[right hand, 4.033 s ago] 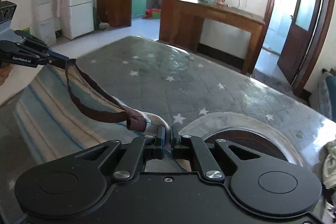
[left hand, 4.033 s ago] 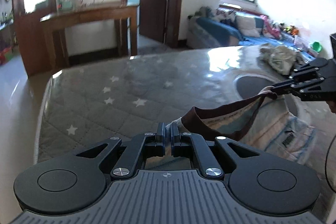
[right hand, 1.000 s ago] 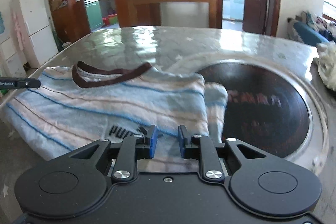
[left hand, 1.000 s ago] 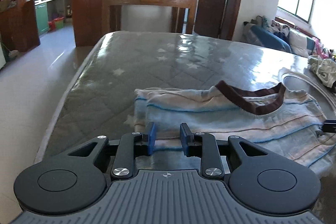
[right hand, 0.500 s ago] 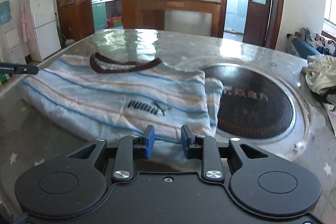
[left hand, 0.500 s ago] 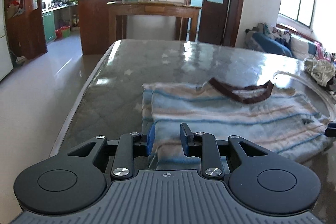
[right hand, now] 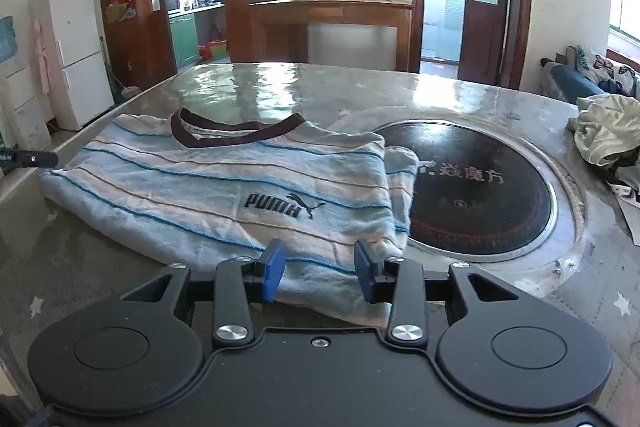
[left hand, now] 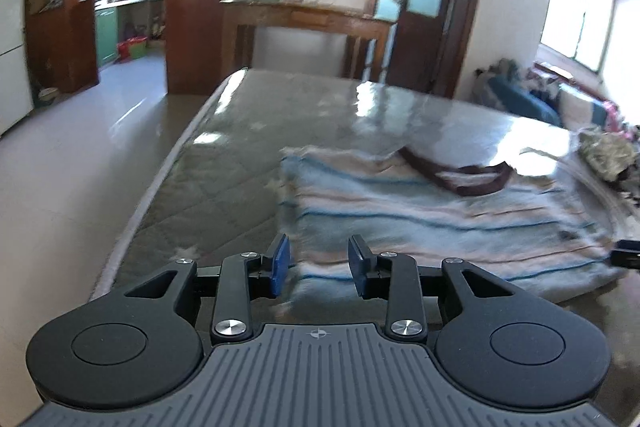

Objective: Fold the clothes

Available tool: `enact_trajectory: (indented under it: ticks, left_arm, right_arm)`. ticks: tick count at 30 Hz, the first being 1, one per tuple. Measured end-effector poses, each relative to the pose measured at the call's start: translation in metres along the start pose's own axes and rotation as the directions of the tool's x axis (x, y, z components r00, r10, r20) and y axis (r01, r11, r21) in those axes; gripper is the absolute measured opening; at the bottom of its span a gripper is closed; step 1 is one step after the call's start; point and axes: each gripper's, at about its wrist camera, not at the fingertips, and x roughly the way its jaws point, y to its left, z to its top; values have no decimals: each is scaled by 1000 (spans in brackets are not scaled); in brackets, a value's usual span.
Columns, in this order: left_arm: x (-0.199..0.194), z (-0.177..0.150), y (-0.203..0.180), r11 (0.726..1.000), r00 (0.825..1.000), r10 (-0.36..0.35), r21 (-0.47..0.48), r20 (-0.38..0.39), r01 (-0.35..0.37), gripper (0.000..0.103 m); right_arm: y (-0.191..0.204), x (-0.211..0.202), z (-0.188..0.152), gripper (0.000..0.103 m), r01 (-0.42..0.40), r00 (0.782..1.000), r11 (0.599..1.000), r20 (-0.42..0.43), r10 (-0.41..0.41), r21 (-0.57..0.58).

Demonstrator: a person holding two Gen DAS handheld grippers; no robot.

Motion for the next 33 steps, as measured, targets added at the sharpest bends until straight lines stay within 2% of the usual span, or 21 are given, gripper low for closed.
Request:
enact_trajectory:
  ticks: [3,6,11,20,26,33]
  left_arm:
    - [2,-1,-14,998,999,-53,33,-4,53,33]
    - [8,-5,-23,996,997,-69,56,-20,70,33]
    - [27,-21,-30,993,995,-52,104,-87,61,33]
    - [27,-20,-30,992,995,-59,109,-83,68,33]
    - [30,-24,-28,992,993,-57,108,-99,68,33]
    - [29,-19,-27,992,992,-66,98,-107,77,35]
  right_arm:
    - [2,5,0,42,-10,1000,1000,-3,10,2]
    - [4,9,-2,42,-13,1000,1000,-15,13,2]
    - [1,10,-8,44,-12,999,1000,-30,12,-2]
    - [10,6,2,46,-28,1000,1000,4,28,-11]
    - [8,20,-3,46,-27,999,1000,-37,27,-13]
    - [1,25,27,46,-26,1000,1000,16,26,-1]
